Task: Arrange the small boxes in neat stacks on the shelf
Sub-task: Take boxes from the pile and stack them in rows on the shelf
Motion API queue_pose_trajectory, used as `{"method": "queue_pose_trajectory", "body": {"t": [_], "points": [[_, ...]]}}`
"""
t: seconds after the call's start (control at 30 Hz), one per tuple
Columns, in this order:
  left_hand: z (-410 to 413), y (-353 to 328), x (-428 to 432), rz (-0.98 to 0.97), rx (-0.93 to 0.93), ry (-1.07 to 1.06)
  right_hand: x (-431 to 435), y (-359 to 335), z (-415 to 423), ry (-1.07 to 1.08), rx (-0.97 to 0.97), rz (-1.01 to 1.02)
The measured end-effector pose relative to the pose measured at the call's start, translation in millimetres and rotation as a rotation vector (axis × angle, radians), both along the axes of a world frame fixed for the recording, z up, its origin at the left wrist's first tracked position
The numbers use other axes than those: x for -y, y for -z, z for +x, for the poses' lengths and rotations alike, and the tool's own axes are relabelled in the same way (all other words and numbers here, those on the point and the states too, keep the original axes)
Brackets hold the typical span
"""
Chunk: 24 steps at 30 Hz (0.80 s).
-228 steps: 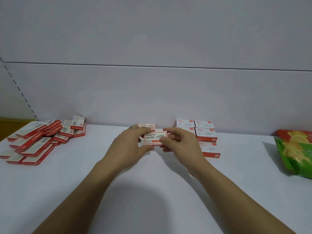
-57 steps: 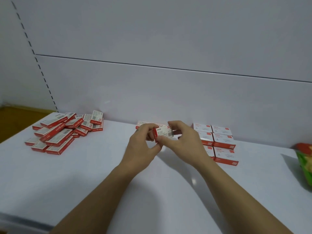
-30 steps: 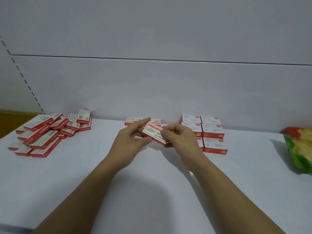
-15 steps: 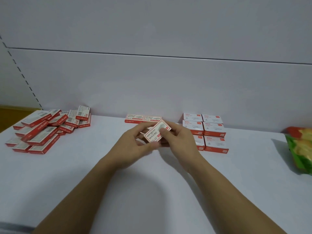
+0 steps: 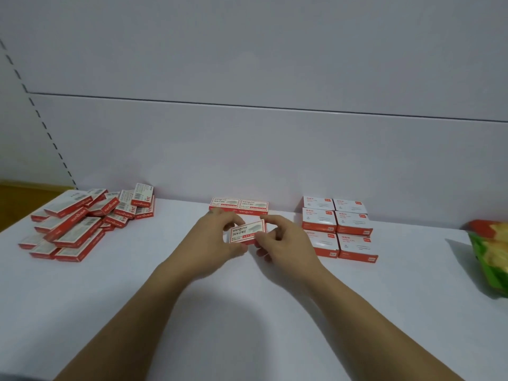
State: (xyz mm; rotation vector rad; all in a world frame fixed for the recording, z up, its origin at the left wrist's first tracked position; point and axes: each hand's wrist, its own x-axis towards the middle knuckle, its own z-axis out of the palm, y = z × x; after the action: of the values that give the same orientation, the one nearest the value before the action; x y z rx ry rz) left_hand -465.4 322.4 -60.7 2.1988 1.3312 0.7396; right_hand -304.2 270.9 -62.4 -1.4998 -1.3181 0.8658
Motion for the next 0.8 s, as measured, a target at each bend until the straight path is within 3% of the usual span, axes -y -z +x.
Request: {"method": "queue_pose_trajectory", "body": {"t": [0.27, 0.4, 0.8], "points": [[-26.9, -17.5, -36.2, 0.071, -0.215, -0.041, -27.0, -11.9, -11.5, -0.105, 0.386, -0.025], [-35.9, -14.4, -58.2, 0.119, -0.33, -0.034, -39.2, -19.3, -15.7, -0.047, 0.383, -0.031], [-40.2, 9.9, -81.9, 0.249, -0.426, 0.01, -53.1, -10.0, -18.1, 0.039, 0.335, -0.09]]}}
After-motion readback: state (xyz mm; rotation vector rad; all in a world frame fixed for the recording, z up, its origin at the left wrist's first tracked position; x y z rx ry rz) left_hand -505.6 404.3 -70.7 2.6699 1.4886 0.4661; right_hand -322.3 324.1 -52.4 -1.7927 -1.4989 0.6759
